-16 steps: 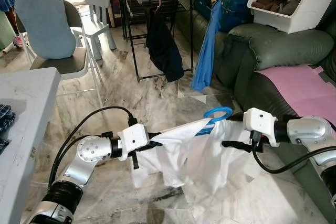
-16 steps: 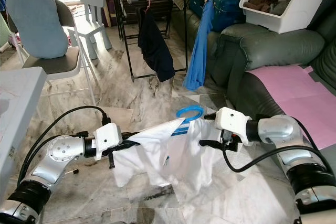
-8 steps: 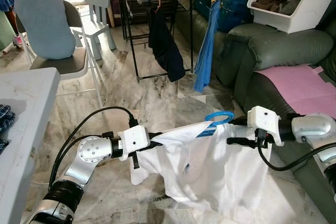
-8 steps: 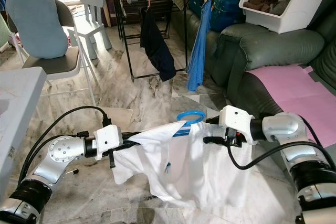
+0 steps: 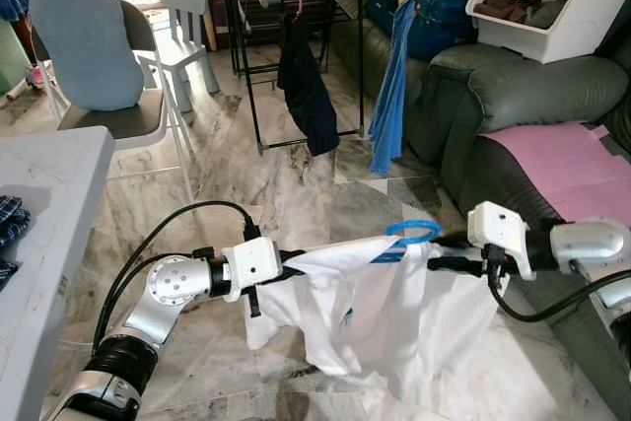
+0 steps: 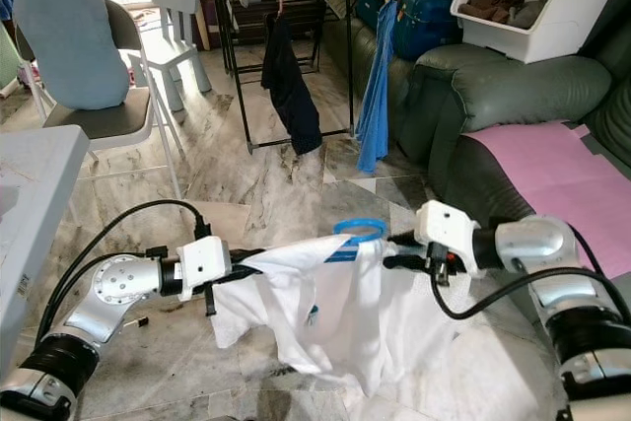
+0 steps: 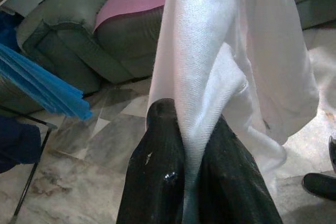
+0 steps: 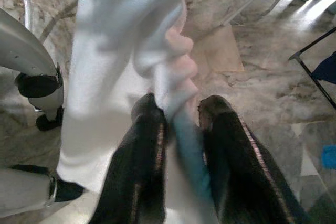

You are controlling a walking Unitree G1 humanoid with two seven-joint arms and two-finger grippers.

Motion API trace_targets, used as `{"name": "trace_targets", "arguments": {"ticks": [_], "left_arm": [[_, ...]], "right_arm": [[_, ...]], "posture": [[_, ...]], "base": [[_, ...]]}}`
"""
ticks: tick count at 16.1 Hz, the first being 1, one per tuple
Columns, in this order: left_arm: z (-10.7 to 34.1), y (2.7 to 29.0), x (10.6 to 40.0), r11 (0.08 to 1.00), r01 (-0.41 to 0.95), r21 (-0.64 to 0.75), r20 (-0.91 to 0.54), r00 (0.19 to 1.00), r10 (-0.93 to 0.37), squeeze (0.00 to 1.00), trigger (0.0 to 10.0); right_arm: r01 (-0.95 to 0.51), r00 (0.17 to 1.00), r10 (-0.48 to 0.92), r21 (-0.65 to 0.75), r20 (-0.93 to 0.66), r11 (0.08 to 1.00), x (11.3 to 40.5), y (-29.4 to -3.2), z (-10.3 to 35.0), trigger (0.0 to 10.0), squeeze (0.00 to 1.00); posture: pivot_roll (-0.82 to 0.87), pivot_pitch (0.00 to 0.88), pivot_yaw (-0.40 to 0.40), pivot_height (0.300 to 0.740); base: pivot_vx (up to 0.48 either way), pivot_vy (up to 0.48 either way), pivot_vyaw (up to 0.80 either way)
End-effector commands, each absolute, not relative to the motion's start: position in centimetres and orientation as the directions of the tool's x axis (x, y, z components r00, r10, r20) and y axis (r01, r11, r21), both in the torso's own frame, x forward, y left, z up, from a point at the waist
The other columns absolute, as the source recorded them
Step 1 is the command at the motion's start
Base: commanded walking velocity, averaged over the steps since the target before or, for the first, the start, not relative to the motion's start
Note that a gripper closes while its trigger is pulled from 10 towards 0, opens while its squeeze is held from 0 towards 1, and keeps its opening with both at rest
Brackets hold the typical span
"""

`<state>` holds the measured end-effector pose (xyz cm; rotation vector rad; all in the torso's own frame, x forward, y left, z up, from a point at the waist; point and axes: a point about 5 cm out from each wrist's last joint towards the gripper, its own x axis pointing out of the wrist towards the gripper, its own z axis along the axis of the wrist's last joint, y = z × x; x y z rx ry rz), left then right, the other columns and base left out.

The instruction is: Hang hanger

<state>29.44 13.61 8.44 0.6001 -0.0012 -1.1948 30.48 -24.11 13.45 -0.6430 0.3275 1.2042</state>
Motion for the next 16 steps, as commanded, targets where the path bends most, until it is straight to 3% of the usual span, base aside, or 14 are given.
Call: {"name": "trace_targets", "arguments": {"ticks": [1, 5, 7, 9, 10, 11, 12, 13, 14, 16], "left_arm": [[9.8, 13.2, 30.2, 0.272, 0.835, 0.478, -0.24, 0.423, -0.874, 0.0, 0.0], [9.6, 13.0, 30.2, 0.28, 0.832, 0.479, -0.233, 0.429, -0.873, 0.0, 0.0], [9.7, 13.0, 30.5, 0.297, 0.817, 0.495, -0.227, 0.452, -0.863, 0.0, 3.3], [10.0, 13.0, 30.9, 0.325, 0.796, 0.51, -0.208, 0.481, -0.852, 0.0, 3.0], [10.3, 13.0, 31.1, 0.34, 0.782, 0.523, -0.196, 0.498, -0.845, 0.0, 5.5], [10.3, 13.0, 31.2, 0.343, 0.778, 0.526, -0.195, 0.503, -0.842, 0.0, 9.1], [10.3, 13.0, 31.3, 0.346, 0.774, 0.53, -0.202, 0.511, -0.836, 0.0, 10.0], [10.2, 13.1, 31.5, 0.388, 0.758, 0.524, -0.188, 0.547, -0.816, 0.0, 10.0], [10.1, 13.2, 31.6, 0.426, 0.748, 0.51, -0.172, 0.574, -0.801, 1.0, 10.0], [10.3, 13.6, 31.7, 0.486, 0.665, 0.567, -0.12, 0.651, -0.75, 1.0, 10.0]], "right_arm": [[-0.944, 0.312, 0.772, -0.275, -0.554, 0.184, 30.3, -23.8, 13.7, 0.0, 0.0], [-0.944, 0.313, 0.774, -0.267, -0.55, 0.192, 30.0, -23.7, 13.2, 0.0, 0.0], [-0.93, 0.352, 0.76, -0.297, -0.546, 0.217, 30.2, -23.6, 13.0, 0.0, 0.0], [-0.913, 0.389, 0.754, -0.331, -0.53, 0.238, 30.6, -23.2, 13.0, 0.0, 0.0], [-0.909, 0.398, 0.76, -0.334, -0.514, 0.25, 30.8, -22.9, 13.0, 0.0, 0.0], [-0.905, 0.408, 0.761, -0.337, -0.505, 0.261, 30.9, -22.7, 12.9, 0.0, 0.0], [-0.887, 0.448, 0.757, -0.347, -0.476, 0.306, 31.1, -22.4, 12.9, 0.0, 0.0], [-0.869, 0.488, 0.759, -0.32, -0.432, 0.377, 31.5, -21.9, 12.7, 0.0, 0.0], [-0.863, 0.501, 0.76, -0.298, -0.413, 0.407, 31.5, -21.7, 12.5, 0.0, 0.0], [-0.812, 0.584, 0.716, -0.287, -0.382, 0.509, 31.8, -21.0, 11.5, 0.0, 0.0]], "posture": [[-0.15, 0.0, 0.007, 0.74], [-0.15, 0.0, 0.006, 0.74], [-0.15, 0.0, 0.003, 0.74], [-0.15, 0.0, 0.003, 0.74], [-0.15, 0.0, 0.002, 0.74], [-0.15, 0.0, 0.001, 0.74], [-0.15, 0.0, 0.001, 0.74], [-0.15, 0.0, 0.0, 0.74], [-0.15, 0.0, 0.0, 0.74], [-0.14, 0.0, -0.005, 0.74]], "base": [[0.0, 0.0, 0.0], [0.0, 0.0, 0.0], [0.0, 0.0, 0.0], [0.0, 0.0, 0.0], [0.0, 0.0, 0.0], [0.0, 0.0, 0.0], [0.0, 0.0, 0.0], [0.0, 0.0, 0.0], [0.0, 0.0, 0.0], [0.0, 0.0, 0.0]]}}
